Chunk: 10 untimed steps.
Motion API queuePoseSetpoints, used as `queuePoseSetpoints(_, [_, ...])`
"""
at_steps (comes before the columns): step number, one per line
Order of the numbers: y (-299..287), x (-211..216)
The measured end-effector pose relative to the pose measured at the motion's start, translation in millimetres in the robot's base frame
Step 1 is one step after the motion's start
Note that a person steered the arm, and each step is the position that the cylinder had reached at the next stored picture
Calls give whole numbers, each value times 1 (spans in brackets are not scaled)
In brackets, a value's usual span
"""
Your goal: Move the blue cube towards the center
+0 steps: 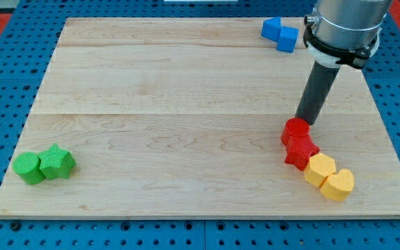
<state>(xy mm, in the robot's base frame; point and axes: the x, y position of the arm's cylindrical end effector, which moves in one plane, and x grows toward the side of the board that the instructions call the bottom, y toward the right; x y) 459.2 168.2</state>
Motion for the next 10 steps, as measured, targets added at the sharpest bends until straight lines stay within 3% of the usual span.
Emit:
queuePoseSetpoints(2, [61,-98])
queuePoseSetpoints(4, [74,-208])
queuePoseSetpoints(5, [73,-241])
queuePoseSetpoints(6, [51,-241])
queuePoseSetpoints(8, [-18,-181])
queuePoseSetpoints(10, [-28,-149])
